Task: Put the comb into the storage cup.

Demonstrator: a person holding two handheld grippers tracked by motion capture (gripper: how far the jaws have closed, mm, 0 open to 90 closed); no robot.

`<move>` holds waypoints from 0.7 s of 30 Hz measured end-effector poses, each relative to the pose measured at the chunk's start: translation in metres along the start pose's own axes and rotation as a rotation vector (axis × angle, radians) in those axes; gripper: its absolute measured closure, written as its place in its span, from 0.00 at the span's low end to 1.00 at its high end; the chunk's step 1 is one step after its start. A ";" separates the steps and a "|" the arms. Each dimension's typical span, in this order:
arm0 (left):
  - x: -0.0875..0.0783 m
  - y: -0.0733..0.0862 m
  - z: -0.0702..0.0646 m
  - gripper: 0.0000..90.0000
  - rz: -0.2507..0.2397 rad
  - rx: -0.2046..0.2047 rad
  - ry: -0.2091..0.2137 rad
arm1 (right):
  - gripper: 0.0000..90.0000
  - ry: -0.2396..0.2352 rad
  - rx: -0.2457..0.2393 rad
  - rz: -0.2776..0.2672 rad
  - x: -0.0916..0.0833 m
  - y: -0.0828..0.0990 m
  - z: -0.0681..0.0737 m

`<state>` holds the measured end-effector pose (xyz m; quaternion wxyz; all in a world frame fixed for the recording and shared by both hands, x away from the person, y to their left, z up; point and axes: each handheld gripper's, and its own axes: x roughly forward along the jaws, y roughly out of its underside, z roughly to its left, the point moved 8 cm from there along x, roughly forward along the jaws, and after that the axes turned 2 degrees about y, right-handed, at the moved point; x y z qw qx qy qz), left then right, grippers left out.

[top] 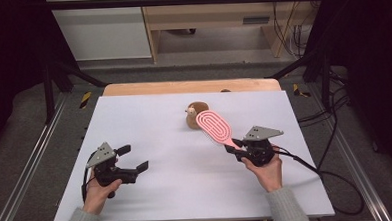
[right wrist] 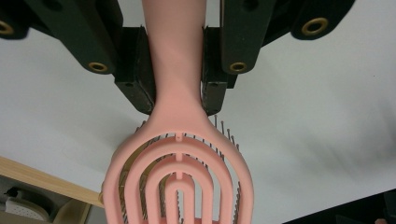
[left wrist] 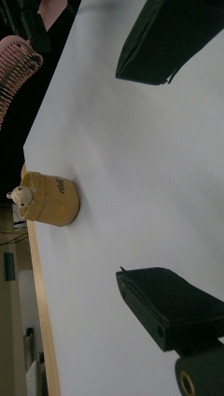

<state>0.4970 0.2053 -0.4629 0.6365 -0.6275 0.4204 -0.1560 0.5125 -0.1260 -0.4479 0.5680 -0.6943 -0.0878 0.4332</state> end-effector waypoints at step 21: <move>0.011 -0.011 -0.018 0.05 -0.013 -0.018 0.043 | 0.76 -0.008 0.007 -0.020 0.001 -0.001 0.004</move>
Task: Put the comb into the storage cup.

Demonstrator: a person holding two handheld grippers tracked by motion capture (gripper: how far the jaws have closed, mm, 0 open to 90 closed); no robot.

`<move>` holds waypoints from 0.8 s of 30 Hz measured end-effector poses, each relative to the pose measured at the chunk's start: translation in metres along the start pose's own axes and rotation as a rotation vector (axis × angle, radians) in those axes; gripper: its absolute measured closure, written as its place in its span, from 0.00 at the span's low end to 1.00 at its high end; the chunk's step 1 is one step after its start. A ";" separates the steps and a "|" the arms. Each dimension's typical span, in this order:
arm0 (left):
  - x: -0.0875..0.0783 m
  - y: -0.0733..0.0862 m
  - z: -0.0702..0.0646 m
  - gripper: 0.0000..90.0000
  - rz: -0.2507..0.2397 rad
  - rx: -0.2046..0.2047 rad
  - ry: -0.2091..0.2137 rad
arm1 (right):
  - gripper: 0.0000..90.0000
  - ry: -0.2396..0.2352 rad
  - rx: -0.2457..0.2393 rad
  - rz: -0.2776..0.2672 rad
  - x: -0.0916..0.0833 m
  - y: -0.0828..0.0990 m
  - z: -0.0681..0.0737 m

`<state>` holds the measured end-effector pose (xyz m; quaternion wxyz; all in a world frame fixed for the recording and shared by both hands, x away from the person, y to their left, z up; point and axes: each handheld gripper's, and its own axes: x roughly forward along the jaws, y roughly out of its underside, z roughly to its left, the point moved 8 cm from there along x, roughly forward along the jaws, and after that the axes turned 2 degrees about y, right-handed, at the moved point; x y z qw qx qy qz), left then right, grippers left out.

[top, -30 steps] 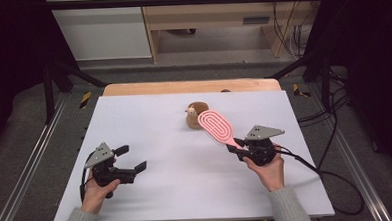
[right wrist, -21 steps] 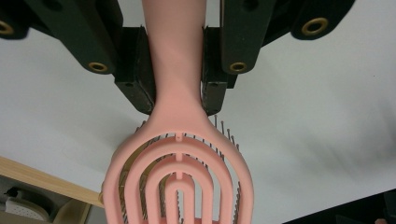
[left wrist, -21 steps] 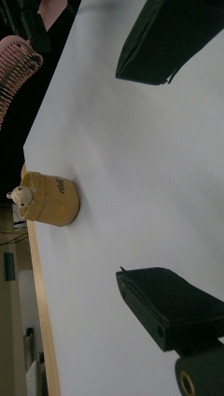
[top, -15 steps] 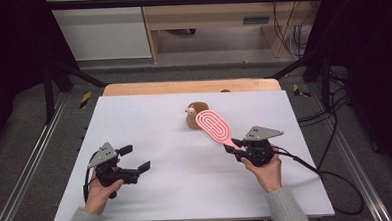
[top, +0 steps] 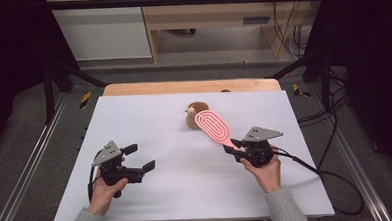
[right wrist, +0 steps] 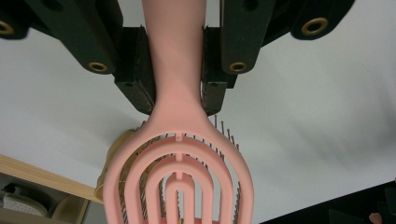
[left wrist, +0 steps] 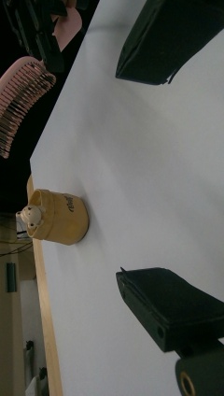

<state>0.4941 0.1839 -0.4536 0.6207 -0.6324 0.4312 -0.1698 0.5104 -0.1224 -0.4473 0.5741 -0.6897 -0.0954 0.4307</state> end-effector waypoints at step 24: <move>0.026 -0.021 -0.023 0.04 -0.006 0.010 0.064 | 0.76 0.008 0.005 -0.016 -0.005 0.001 0.003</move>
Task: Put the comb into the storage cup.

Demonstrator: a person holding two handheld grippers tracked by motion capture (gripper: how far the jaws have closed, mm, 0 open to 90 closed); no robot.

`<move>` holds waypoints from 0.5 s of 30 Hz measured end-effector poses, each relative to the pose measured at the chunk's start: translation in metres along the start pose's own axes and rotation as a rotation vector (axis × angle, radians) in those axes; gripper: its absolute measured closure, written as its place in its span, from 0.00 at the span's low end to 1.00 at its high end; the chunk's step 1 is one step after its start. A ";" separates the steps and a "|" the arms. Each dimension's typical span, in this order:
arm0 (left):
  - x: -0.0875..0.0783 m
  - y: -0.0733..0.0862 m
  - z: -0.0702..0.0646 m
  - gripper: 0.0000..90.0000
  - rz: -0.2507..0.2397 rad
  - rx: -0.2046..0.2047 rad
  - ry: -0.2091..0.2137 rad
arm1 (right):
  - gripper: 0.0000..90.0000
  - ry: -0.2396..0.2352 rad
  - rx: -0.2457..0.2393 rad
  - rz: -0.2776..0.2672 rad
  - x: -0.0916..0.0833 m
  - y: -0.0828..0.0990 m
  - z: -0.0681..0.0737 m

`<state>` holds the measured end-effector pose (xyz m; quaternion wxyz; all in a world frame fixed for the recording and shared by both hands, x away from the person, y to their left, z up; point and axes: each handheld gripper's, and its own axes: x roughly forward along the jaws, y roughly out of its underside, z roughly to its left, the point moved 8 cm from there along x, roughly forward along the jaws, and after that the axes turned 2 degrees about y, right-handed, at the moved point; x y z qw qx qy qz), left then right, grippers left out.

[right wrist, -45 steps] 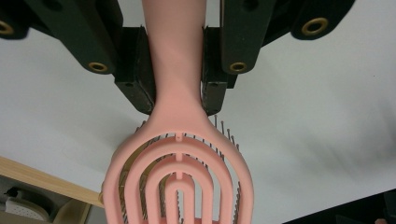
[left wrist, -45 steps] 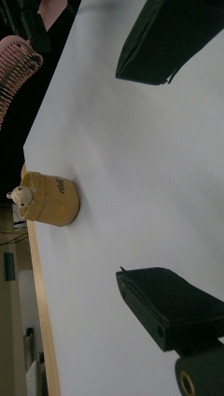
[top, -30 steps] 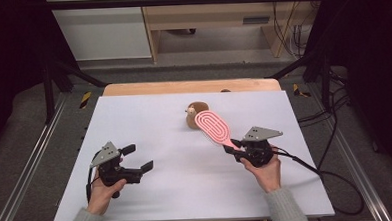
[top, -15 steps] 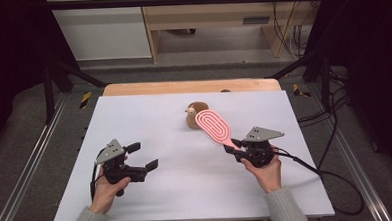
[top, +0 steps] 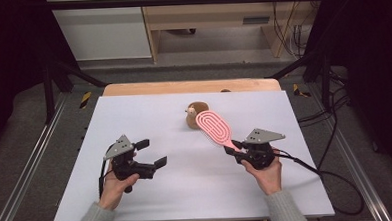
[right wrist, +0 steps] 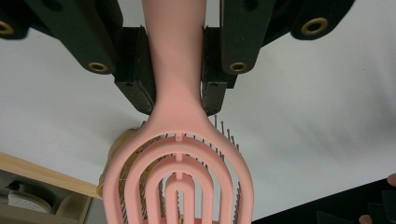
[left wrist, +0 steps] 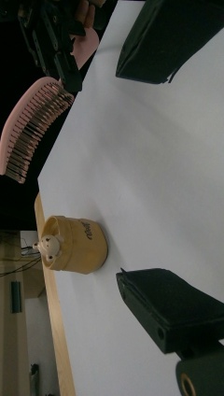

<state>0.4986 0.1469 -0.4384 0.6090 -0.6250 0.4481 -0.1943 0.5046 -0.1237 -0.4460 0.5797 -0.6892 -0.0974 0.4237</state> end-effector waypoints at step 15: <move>0.016 -0.007 -0.011 0.03 -0.002 -0.001 0.028 | 0.76 -0.003 -0.001 0.002 0.002 0.002 0.003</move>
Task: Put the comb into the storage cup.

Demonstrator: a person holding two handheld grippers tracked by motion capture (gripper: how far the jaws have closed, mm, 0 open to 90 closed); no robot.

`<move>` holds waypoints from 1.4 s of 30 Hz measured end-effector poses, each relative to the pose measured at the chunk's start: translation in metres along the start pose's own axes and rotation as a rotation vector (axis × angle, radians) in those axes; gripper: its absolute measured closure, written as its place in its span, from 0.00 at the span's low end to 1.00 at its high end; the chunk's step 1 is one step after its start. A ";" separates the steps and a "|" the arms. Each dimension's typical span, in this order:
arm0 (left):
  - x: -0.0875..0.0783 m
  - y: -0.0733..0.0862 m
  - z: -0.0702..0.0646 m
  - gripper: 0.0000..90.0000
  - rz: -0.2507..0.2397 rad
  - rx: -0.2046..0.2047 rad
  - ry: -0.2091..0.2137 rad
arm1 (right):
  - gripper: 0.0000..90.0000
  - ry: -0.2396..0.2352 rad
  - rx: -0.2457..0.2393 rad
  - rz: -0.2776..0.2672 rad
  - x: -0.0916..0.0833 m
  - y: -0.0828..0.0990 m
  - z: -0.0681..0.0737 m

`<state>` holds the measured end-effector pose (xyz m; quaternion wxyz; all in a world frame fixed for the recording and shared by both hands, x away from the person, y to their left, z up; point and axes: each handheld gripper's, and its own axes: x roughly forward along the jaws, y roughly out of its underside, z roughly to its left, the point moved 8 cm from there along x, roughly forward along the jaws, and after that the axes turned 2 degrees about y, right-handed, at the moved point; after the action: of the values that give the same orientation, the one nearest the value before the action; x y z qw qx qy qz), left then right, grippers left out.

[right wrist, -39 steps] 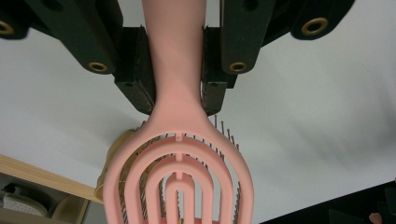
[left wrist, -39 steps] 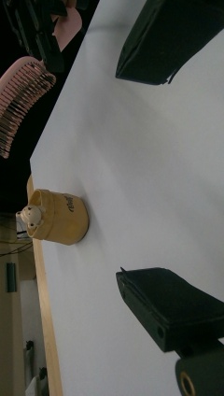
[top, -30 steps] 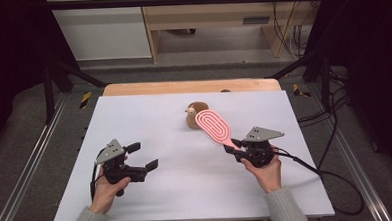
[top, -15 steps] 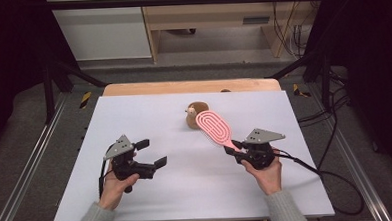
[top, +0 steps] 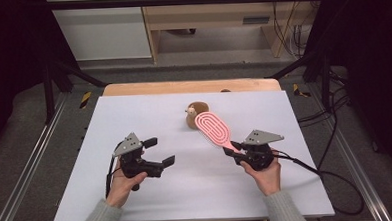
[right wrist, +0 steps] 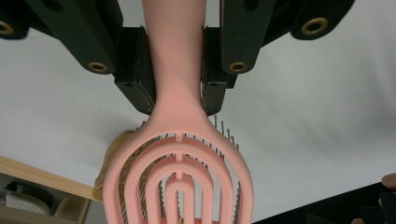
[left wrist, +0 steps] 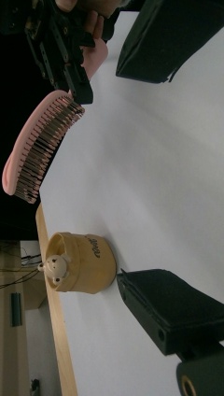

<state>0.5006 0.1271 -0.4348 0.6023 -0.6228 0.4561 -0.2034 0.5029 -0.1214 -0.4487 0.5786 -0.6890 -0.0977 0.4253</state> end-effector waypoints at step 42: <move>0.034 -0.018 -0.021 0.03 -0.008 -0.019 0.051 | 0.76 -0.001 -0.001 -0.008 0.000 0.000 0.002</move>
<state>0.5064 0.0854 -0.4241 0.5836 -0.6251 0.4707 -0.2171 0.5020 -0.1199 -0.4486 0.5799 -0.6887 -0.1012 0.4233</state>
